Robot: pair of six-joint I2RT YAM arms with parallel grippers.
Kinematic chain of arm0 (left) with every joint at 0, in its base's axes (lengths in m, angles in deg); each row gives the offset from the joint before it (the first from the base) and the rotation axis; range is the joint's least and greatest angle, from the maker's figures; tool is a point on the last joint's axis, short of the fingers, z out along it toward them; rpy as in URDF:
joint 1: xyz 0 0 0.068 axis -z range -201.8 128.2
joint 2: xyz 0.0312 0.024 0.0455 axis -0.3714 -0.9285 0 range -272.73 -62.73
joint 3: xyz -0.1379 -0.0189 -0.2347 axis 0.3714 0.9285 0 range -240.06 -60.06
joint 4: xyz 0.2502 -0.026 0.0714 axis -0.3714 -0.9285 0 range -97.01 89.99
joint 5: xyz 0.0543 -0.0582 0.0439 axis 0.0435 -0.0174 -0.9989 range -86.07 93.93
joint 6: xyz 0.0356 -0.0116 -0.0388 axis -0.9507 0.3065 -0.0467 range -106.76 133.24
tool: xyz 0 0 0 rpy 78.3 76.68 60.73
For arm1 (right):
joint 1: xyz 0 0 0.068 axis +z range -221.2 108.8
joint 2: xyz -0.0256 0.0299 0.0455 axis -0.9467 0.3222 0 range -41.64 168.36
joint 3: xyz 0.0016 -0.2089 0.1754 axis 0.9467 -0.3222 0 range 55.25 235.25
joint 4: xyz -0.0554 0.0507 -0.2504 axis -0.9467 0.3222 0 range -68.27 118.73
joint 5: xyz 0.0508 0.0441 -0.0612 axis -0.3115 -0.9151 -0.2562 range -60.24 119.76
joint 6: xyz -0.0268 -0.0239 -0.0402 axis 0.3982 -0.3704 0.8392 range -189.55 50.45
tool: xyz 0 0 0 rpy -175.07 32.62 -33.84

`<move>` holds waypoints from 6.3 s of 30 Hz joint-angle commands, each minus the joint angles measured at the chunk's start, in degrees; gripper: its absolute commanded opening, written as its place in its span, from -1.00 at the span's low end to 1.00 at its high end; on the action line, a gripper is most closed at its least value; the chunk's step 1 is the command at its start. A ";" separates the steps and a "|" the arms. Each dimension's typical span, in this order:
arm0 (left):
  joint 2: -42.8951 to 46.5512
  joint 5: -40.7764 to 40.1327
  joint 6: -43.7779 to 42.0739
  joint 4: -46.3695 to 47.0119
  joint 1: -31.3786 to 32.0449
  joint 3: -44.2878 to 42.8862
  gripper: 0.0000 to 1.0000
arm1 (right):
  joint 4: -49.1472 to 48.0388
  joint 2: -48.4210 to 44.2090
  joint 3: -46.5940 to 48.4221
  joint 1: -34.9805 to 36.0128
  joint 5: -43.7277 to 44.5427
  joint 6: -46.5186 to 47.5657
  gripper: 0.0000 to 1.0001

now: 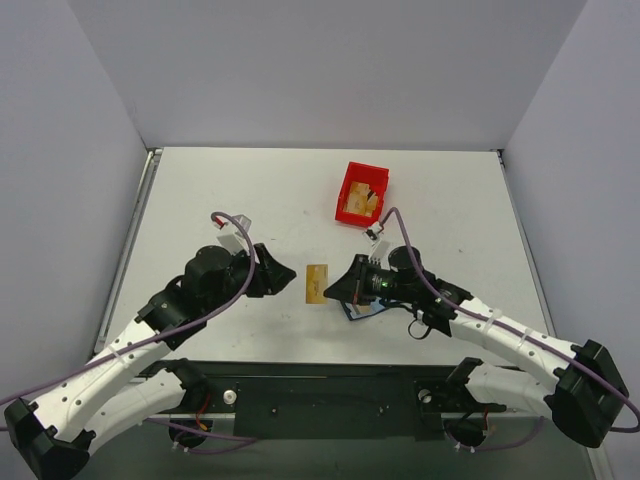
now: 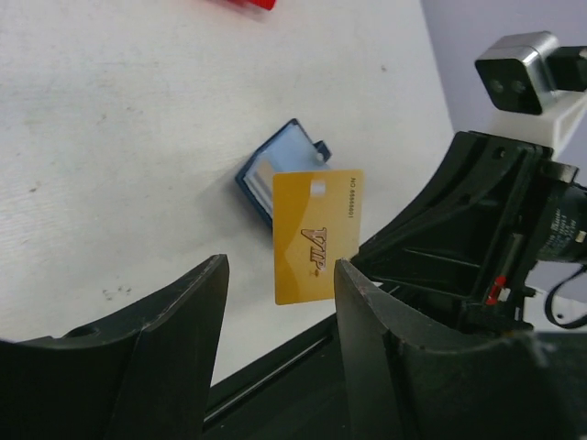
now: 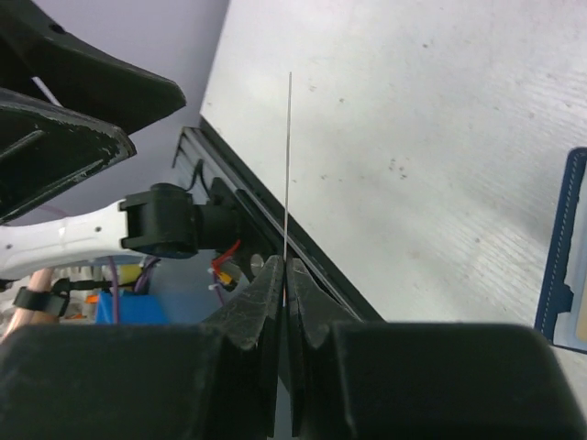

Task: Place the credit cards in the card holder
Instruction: Pick up the credit card from the center of the board, then turn over the card slot in the card holder.

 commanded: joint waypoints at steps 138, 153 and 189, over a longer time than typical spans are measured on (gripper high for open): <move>-55.09 3.41 17.32 57.20 9.84 4.60 0.40 | 38.83 -5.73 10.89 -26.58 9.44 14.56 -1.00; -57.21 5.69 15.38 49.57 9.57 1.26 -0.73 | 39.01 -5.38 10.71 -27.11 9.18 15.26 -1.00; -44.02 7.28 -1.76 15.73 3.51 -1.73 -0.51 | 30.58 10.88 14.14 -15.07 5.75 19.57 -1.00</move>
